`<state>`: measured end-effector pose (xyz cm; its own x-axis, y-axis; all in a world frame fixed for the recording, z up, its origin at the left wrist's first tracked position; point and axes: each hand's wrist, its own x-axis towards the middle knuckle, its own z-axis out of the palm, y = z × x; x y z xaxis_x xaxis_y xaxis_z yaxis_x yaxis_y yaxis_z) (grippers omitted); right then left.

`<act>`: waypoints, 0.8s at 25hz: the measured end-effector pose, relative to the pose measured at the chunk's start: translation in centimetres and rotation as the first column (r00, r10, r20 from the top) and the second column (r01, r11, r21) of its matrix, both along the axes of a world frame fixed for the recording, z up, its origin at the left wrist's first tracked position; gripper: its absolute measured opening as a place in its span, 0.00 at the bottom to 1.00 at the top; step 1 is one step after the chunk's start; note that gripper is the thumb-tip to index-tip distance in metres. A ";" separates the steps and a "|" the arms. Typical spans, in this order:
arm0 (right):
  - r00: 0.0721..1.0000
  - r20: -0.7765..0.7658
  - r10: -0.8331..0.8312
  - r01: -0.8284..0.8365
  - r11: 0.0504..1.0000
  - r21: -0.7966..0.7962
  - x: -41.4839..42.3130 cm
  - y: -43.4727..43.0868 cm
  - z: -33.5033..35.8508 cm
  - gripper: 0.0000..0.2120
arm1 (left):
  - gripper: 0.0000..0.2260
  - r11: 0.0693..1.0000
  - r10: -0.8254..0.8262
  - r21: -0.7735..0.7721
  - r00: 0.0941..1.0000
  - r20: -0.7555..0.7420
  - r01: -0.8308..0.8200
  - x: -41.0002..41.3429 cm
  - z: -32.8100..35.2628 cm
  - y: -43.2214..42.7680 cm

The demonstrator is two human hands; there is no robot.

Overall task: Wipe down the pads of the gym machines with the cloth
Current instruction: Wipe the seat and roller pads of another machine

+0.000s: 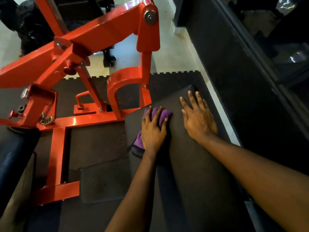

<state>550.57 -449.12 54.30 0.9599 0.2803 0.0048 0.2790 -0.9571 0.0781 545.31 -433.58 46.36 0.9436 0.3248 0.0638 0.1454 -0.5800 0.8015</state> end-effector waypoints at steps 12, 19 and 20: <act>0.999 0.034 -0.018 0.017 1.000 0.023 0.1 -0.1 -0.6 0.25 | 0.25 0.953 0.285 -0.055 0.944 -0.168 -0.297 1.8 -6.7 9.4; 0.999 0.039 -0.020 0.020 1.000 0.000 0.0 0.0 -0.6 0.25 | 0.19 0.999 0.014 -0.037 1.000 -0.009 -0.015 3.9 0.6 1.2; 0.999 0.038 -0.019 0.019 1.000 -0.002 0.0 0.0 -0.5 0.25 | 0.20 0.999 -0.010 -0.032 1.000 -0.024 0.009 4.4 0.9 1.1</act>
<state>550.55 -449.08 53.78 0.9643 0.2617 0.0407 0.2573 -0.9621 0.0907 549.75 -432.49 47.22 0.9478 0.3173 0.0307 0.1597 -0.5560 0.8157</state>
